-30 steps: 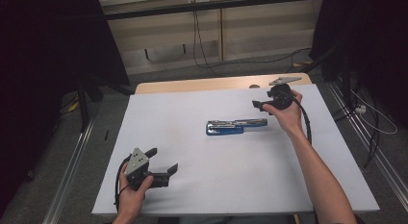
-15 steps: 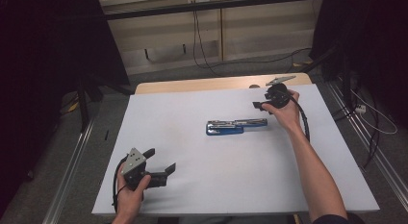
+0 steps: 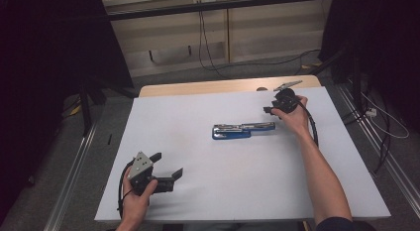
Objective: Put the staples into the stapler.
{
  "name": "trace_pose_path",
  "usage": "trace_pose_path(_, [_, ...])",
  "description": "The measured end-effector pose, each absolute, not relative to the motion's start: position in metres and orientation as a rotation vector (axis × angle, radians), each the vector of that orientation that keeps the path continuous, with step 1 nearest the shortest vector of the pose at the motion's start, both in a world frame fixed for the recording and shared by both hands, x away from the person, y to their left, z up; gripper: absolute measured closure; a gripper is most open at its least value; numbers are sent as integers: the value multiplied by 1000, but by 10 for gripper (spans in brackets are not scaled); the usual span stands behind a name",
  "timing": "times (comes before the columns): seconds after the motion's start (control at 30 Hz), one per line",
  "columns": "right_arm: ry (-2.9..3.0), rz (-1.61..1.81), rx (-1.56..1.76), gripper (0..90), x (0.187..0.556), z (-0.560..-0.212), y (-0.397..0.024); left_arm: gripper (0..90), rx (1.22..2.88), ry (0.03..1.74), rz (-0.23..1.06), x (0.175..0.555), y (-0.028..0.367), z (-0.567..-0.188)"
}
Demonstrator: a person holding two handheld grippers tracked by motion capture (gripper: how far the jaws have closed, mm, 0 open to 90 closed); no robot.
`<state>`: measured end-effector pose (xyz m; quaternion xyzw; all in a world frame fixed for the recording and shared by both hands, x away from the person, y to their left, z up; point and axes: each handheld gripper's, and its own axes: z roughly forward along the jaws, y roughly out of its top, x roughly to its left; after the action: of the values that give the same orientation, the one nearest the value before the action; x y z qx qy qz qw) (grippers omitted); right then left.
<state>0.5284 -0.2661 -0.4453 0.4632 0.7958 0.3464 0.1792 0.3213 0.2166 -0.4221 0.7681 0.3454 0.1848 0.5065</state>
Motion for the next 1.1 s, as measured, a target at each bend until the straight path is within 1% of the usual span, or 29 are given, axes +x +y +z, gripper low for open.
trace_pose_path(0.17, [2296,939,1295,541,536,-437,-263,40,1850,839,431,321,217,-422])
trace_pose_path(0.27, [2344,888,1271,587,542,-436,-259,40,1855,837,431,322,218,-423])
trace_pose_path(0.3, [2352,893,1268,626,543,-437,-259,40,1858,836,432,322,218,-423])
trace_pose_path(0.33, [2365,881,1269,638,544,-438,-258,40,1859,837,432,322,218,-423])
trace_pose_path(0.9, [2412,816,1278,685,551,-446,-258,41,1857,850,422,324,219,-424])
trace_pose_path(0.97, [2418,824,1272,717,551,-447,-258,40,1857,850,423,324,219,-424])
trace_pose_path(1.1, [2415,830,1291,741,550,-447,-257,42,1847,851,422,323,220,-423])
